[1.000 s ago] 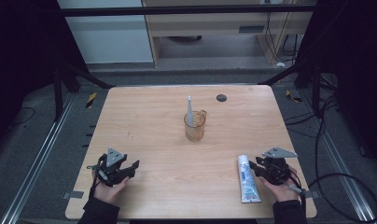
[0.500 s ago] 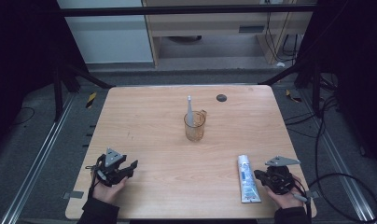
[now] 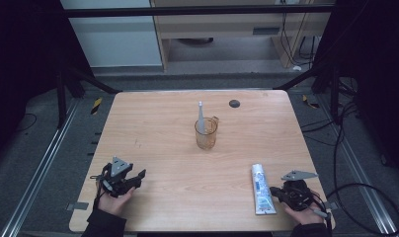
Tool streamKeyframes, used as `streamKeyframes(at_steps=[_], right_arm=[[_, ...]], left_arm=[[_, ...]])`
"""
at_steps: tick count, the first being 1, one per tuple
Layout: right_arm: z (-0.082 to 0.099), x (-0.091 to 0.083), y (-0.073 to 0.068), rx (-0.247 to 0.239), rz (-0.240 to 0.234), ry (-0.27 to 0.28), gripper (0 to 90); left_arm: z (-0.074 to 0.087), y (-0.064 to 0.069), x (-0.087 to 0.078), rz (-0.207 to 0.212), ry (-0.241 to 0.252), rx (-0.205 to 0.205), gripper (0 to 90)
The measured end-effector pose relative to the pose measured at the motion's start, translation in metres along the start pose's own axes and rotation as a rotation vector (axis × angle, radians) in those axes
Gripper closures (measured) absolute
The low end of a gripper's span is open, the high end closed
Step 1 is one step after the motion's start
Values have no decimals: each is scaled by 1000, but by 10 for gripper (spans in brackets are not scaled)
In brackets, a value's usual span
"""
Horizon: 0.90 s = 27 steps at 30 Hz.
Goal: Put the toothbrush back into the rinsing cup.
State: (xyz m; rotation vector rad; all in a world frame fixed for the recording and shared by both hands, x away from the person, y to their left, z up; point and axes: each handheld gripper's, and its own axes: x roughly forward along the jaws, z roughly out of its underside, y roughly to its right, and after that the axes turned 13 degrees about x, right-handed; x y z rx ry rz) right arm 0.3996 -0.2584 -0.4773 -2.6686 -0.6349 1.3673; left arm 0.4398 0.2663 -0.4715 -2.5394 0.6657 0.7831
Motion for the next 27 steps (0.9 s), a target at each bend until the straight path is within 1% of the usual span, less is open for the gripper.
streamKeyframes(at_steps=[1,3,5,6,9,10,12,15,17,20,21,27], right_arm=[[0,1,-2,-4,-6,-8,900],[1,2,-3,-10,4,-13,900],[1,2,-4,-14,4,-13,900],[1,2,-5,-5,-15,-17,900],[1,3,-7,-10,-19,-22,900],[1,4,-10,-15,-30,-26,900],[1,4,-11,-15,-35,-26,900],[1,7,-16,-23,-61,-26,900],[0,7,-17,-22,-60,-31,900],[-1,10,-21,-27,-84,-26,900],[-1,11,-23,-21,-89,-32,900],[-3,16,-29,-26,-113,-26,899]], left_arm=[[0,-1,0,-6,2,-2,407],[0,-2,-1,-13,4,-4,398],[0,-2,-1,-15,4,-5,382],[0,-2,-1,-18,5,-3,378],[0,-2,-1,-18,4,-2,365],[0,-2,0,-17,0,0,346],[0,-2,0,-17,-1,0,344],[-1,-3,0,-15,-4,-5,342],[-1,-3,0,-15,-5,-3,340],[-1,-3,0,-15,-10,-1,337],[-1,-3,0,-15,-10,-1,336],[-1,-3,0,-19,-10,3,330]])
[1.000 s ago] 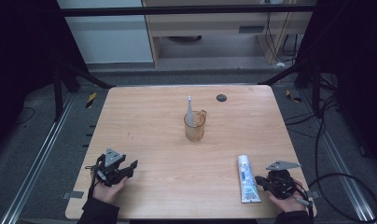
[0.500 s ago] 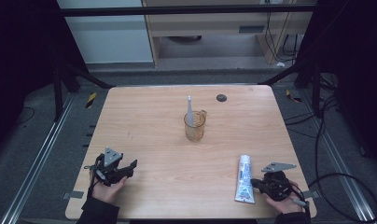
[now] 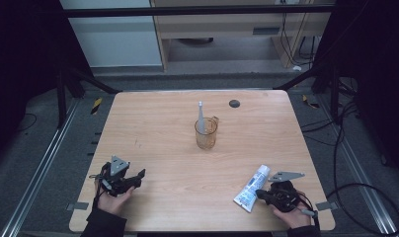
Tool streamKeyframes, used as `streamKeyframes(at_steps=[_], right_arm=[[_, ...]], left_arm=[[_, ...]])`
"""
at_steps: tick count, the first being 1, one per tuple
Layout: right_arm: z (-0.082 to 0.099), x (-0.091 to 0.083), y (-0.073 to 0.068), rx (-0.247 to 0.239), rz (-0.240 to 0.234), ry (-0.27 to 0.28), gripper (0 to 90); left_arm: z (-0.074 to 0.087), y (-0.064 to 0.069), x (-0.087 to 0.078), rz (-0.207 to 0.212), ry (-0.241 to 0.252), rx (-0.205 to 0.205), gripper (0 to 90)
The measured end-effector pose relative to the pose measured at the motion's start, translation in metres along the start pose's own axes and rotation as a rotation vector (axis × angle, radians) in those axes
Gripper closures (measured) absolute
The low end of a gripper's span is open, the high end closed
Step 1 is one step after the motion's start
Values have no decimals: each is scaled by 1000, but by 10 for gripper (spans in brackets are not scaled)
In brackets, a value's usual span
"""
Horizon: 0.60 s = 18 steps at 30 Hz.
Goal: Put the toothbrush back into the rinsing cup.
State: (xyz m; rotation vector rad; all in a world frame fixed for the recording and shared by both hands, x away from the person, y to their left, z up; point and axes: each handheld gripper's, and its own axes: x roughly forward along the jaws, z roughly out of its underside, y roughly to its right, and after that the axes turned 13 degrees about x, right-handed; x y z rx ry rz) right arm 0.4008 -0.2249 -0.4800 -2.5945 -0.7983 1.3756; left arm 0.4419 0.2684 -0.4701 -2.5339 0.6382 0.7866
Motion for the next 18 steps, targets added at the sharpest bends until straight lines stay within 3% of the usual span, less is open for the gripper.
streamKeyframes(at_steps=[18], right_arm=[[-15,19,-14,-16,-21,25,898]], left_arm=[[1,-3,1,-13,-5,-33,322]])
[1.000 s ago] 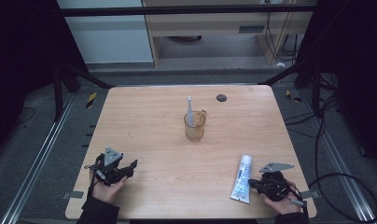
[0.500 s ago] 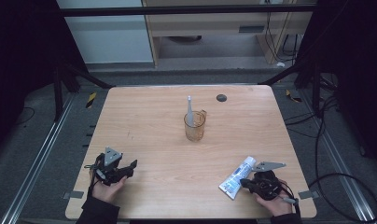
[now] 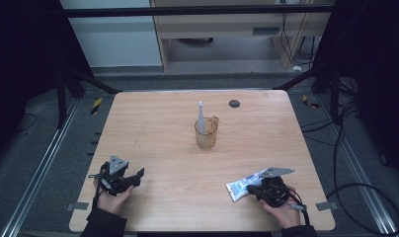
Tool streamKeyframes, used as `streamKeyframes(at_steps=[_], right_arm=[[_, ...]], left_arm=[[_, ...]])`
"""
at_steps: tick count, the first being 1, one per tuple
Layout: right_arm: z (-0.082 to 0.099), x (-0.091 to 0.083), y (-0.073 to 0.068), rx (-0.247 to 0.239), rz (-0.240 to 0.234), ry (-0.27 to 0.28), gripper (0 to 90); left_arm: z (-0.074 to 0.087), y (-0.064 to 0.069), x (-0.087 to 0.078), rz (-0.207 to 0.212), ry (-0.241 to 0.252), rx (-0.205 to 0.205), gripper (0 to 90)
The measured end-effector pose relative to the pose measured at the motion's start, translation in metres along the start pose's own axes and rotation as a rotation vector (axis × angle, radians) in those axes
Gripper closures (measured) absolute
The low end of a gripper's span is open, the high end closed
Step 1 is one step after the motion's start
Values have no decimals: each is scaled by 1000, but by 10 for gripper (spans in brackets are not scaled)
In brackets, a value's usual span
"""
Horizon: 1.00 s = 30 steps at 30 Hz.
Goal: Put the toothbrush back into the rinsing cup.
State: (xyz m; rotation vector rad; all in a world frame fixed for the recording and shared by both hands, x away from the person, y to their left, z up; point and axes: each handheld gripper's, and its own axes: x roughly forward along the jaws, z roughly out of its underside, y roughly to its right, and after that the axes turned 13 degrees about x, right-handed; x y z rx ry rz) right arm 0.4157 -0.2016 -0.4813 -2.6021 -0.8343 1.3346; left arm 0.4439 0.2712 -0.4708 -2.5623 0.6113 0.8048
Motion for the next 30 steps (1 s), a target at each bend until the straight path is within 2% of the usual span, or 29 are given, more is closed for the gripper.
streamKeyframes(at_steps=[7,23,27,30], right_arm=[[-7,8,-4,-13,12,13,900],[-20,22,-8,-23,34,39,897],[-24,16,-6,-25,26,72,895],[-28,7,2,-2,46,114,891]], left_arm=[[-2,1,-1,-1,12,-3,314],[-1,1,1,7,-13,5,314],[-1,1,1,6,-14,7,317],[-1,1,1,6,-15,8,318]])
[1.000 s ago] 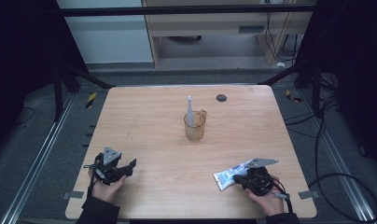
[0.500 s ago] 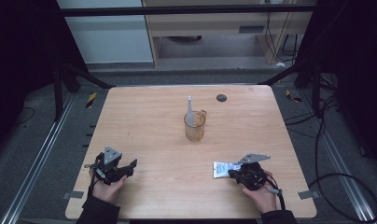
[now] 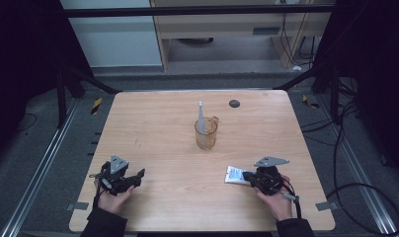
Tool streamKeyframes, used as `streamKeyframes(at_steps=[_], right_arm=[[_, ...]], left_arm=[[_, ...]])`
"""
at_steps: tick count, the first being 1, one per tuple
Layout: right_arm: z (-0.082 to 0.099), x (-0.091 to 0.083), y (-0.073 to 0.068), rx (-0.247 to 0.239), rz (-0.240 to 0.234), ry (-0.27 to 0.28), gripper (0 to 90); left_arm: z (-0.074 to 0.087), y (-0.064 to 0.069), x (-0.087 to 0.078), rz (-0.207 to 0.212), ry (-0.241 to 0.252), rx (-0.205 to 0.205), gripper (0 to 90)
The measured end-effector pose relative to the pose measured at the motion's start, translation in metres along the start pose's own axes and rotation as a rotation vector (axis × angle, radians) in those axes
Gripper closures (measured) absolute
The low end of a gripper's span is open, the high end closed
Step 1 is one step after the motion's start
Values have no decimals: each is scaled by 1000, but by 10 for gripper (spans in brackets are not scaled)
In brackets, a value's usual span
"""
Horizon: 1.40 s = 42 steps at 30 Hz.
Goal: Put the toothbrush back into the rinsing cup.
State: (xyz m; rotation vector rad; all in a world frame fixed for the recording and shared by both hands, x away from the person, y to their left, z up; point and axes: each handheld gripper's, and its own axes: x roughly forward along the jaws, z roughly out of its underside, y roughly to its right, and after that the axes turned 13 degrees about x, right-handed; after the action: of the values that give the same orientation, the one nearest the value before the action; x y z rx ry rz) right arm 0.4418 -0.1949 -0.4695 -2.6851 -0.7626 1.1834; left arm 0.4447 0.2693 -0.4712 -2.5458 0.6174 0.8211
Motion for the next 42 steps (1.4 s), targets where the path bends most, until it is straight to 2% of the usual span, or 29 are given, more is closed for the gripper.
streamKeyframes(at_steps=[2,3,5,6,7,8,10,16,25,37,42], right_arm=[[-2,-2,4,14,4,15,889],[-7,-7,14,34,28,40,887],[-10,-9,24,50,51,51,888],[-10,-9,24,50,51,51,888],[-12,-10,35,65,93,49,893],[-12,-9,39,66,107,47,894],[-12,-10,48,85,119,34,895],[-6,-11,60,90,166,2,893],[-1,-12,66,85,174,-31,888],[8,-15,59,52,170,-62,885],[14,-22,59,56,166,-61,876]], left_arm=[[0,0,0,0,-1,3,318],[0,0,0,1,-2,4,318],[0,1,1,2,-4,4,318],[0,1,1,2,-4,4,318],[0,1,2,3,-6,6,318],[0,1,2,2,-7,7,318],[0,0,2,3,-8,8,318],[0,0,2,1,-8,11,316],[0,0,2,1,-8,15,310],[1,-1,1,4,-2,7,302],[1,-1,1,2,5,9,300]])
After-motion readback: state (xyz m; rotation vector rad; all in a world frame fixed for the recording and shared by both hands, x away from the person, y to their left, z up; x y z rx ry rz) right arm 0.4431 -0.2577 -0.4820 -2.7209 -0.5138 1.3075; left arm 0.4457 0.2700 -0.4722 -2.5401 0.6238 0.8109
